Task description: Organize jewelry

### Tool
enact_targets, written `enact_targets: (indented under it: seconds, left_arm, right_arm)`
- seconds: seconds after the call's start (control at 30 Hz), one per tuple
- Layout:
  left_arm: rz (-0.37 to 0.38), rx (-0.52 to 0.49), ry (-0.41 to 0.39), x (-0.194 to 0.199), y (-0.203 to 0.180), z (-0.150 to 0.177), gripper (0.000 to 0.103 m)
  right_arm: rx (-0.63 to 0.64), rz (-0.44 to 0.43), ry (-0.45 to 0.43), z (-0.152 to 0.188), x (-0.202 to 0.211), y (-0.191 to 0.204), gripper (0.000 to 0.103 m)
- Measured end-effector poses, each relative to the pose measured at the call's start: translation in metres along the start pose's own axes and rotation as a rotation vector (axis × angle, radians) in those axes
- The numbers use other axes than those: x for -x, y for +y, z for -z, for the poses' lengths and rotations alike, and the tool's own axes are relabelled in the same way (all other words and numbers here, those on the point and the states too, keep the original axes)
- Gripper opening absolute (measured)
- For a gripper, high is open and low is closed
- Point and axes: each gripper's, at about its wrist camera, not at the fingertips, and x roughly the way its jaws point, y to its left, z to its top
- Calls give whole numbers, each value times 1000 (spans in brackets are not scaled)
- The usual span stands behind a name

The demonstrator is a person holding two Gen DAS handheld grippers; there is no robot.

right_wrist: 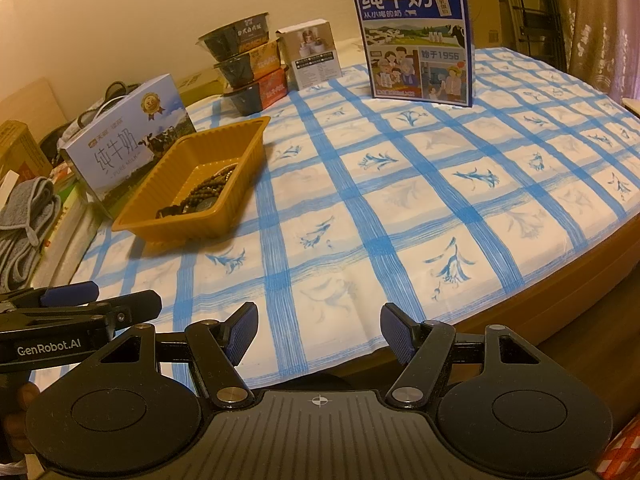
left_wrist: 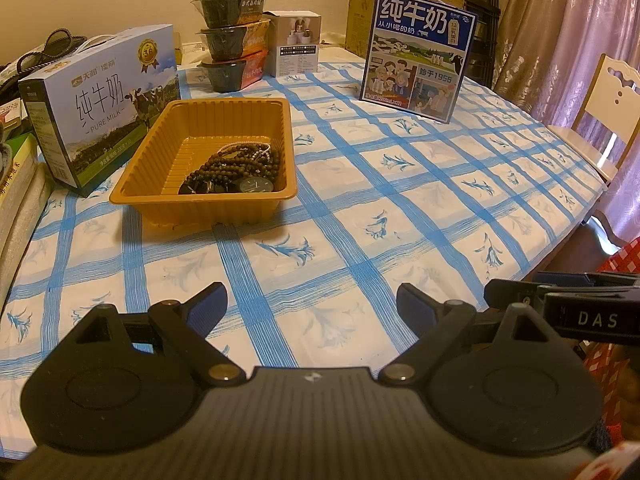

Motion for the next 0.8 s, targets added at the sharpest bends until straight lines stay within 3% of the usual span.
enact_targets:
  seconds: [0.8]
  left_arm:
    - [3,-1,-1,0,0,-2,91]
  right_arm:
    - [-2,0,1,-1,0,-2,68]
